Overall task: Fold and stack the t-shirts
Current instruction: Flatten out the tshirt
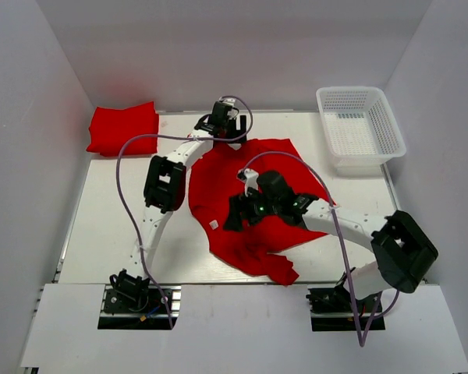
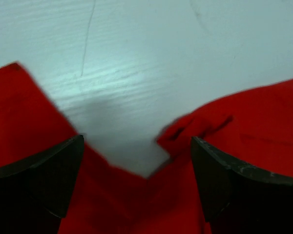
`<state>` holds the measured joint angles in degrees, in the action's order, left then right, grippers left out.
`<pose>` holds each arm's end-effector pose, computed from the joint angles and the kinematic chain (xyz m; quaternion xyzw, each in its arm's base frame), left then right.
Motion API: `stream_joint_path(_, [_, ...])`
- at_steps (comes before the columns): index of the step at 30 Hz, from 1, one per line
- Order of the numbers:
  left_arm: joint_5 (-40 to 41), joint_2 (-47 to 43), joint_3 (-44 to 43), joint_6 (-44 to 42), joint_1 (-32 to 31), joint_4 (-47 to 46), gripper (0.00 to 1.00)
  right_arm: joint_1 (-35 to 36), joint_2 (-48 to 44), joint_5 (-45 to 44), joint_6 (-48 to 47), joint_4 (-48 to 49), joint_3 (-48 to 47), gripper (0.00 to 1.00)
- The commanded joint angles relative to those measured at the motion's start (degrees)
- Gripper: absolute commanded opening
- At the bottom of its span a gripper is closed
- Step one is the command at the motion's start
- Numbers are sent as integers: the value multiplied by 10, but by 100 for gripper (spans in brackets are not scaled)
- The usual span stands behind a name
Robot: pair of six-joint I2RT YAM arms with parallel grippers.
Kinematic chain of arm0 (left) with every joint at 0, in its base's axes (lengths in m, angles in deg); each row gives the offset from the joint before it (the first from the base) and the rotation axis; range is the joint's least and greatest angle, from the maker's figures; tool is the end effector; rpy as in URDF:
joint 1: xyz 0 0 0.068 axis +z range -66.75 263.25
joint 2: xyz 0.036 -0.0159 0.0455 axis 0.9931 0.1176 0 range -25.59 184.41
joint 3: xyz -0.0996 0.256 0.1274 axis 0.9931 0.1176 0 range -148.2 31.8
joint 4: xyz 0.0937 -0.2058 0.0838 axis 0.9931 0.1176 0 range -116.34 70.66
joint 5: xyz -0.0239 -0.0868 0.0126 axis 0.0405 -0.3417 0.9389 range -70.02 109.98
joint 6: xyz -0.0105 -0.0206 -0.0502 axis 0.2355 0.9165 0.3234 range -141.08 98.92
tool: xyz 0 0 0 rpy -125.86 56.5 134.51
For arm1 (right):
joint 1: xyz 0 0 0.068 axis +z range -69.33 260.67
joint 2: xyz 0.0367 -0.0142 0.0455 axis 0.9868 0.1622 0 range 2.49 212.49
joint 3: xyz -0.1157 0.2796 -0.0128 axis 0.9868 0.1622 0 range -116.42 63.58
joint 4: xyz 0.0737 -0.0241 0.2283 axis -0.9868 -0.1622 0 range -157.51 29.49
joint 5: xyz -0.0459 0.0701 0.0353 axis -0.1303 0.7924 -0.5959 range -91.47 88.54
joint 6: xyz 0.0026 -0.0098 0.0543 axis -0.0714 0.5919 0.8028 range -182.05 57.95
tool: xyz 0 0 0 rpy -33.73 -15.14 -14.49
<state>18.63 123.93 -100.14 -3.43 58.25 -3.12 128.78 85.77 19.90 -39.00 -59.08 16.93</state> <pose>0.5339 -0.2499 0.1800 0.0632 0.9070 -0.1613 0.3839 0.1830 0.2246 0.2585 -0.2726 0.8331 0.3970 0.2720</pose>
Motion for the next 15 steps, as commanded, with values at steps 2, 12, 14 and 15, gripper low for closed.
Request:
stream_joint_path(2, [84,-207,99,-26,-2,38,100,-2,-63,-248,-1,-99,-34,90])
stream_joint_path(12, [83,-503,517,48,-8,20,100,-38,-135,-474,88,-220,-11,90])
stream_joint_path(14, [49,-540,603,75,-13,-7,100,-58,-136,-469,90,-223,-4,90])
stream_joint_path(15, [-1,-550,626,75,-20,-7,100,-78,-134,-459,91,-222,-1,90])
